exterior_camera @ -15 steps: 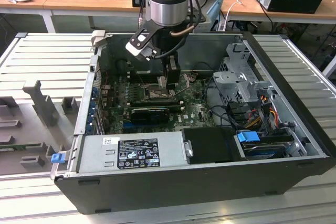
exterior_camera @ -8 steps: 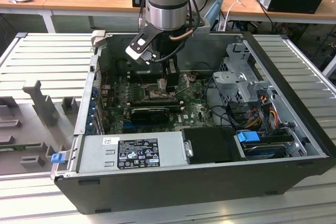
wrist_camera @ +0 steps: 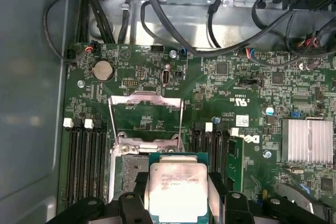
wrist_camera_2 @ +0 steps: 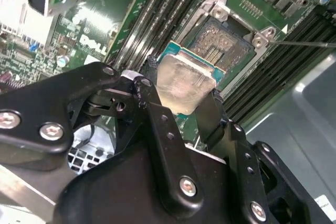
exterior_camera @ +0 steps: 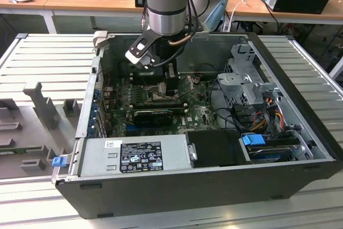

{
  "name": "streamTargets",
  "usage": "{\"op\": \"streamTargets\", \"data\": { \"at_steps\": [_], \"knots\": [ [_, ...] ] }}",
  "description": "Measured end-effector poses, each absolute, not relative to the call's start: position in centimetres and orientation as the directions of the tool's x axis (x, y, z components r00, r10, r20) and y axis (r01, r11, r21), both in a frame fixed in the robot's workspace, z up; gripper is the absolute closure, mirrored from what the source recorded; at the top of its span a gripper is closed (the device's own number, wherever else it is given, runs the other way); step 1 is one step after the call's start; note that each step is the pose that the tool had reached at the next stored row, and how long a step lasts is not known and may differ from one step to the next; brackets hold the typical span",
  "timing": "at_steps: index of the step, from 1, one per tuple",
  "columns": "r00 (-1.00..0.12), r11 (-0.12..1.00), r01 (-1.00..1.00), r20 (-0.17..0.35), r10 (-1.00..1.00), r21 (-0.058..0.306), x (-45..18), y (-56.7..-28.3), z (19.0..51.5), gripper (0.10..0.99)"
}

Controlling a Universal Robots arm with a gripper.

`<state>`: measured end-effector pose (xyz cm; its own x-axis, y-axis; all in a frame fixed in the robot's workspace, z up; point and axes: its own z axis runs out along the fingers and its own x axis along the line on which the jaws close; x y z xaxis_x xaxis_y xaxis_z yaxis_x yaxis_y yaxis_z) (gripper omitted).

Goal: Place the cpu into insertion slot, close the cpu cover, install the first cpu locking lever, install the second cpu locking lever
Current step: 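Place the cpu into insertion slot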

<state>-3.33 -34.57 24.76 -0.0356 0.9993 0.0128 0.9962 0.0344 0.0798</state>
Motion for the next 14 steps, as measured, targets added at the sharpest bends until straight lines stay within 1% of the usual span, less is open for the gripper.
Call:
{"op": "streamTargets", "data": {
  "at_steps": [8, 14],
  "knots": [
    [-0.036, 0.034, 0.996, 0.013, 0.999, 0.08, -3.9, -32.9, 23.6, 0.553],
    [-0.036, 0.034, 0.996, 0.013, 0.999, 0.08, -4.3, -32.7, 22.4, 0.553]
  ]
}}
